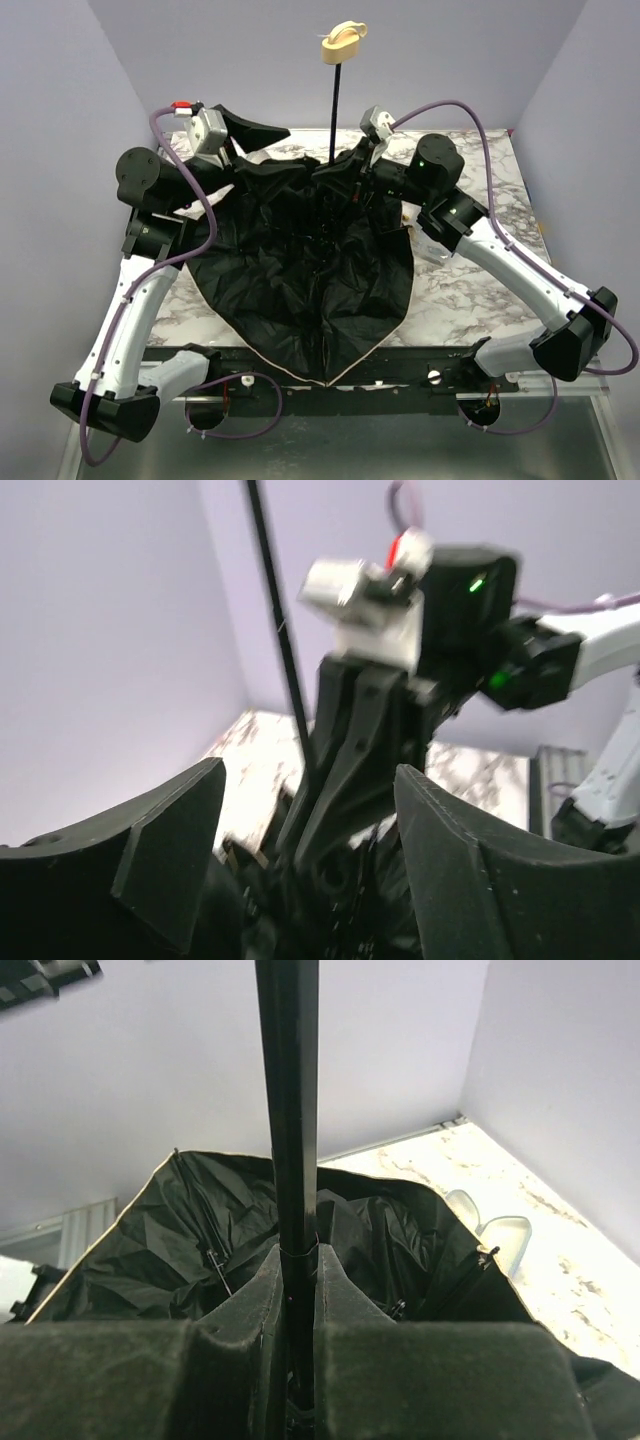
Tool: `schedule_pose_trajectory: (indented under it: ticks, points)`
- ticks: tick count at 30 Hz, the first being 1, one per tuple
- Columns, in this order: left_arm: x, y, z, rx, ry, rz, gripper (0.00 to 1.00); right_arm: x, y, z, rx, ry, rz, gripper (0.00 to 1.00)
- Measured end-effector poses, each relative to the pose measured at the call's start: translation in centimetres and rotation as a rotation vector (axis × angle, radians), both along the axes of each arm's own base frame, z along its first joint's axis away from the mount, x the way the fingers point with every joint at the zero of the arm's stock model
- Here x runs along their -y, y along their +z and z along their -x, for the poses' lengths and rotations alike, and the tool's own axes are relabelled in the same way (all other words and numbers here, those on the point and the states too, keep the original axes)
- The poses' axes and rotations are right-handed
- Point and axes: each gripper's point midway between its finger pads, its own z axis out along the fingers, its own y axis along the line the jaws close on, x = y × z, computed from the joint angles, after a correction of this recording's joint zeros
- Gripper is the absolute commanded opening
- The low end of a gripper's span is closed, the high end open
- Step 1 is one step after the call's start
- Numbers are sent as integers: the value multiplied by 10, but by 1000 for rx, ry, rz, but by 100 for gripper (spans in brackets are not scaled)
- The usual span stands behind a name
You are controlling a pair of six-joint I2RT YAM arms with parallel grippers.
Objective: Open the umbrella
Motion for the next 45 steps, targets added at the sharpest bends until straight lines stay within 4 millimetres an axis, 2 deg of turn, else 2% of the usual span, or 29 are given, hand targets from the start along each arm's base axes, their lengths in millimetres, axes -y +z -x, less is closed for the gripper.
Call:
schedule_pose_trajectory:
  ticks: [2,4,6,13,14,15,16,17,18,19,20,21,23,24,25,27,30,35,41,45]
  points:
    - [6,18,9,20,-37,28,75,-3,-5,2,-11,19,7,0]
    - [14,25,14,16,-72,41,75,-6,-10,3,-19,38,15,0]
    - [23,25,14,-6,-97,45,74,-10,-14,4,-25,52,22,0]
    - [46,5,-10,-115,-83,53,66,-16,-21,12,-19,87,30,0]
    - [48,3,-13,-127,-76,56,62,-17,-22,13,-17,91,32,0]
    - [51,1,-15,-136,-74,56,53,-18,-24,14,-15,95,35,0]
    - [53,-1,-17,-147,-72,55,42,-19,-25,15,-15,99,38,0]
    - [55,-3,-19,-157,-70,55,26,-19,-27,16,-13,101,41,0]
    - [58,-5,-20,-170,-71,53,14,-20,-28,16,-11,104,43,1]
    - [59,-7,-22,-186,-71,54,0,-20,-29,17,-10,106,46,6]
    - [61,-10,-23,-203,-77,53,0,-20,-29,17,-9,108,48,11]
    - [63,-12,-24,-213,-82,53,0,-20,-30,17,-8,109,50,22]
    - [64,-13,-24,-220,-88,51,0,-20,-32,19,-5,110,54,48]
    - [64,-13,-24,-227,-89,53,0,-18,-32,20,1,110,58,58]
    - [64,-13,-23,-239,-96,53,0,-16,-33,22,7,109,63,66]
    - [61,-12,-23,-253,-100,56,0,-11,-33,26,21,109,77,73]
    - [54,-6,-22,-253,-99,62,0,-2,-35,33,23,100,101,71]
    - [41,4,-18,-218,-96,70,0,20,-50,38,-10,25,146,59]
    - [37,15,-1,-163,-131,81,0,38,-52,26,-25,-118,137,33]
    - [37,19,2,-153,-142,88,0,36,-47,11,-24,-172,126,31]
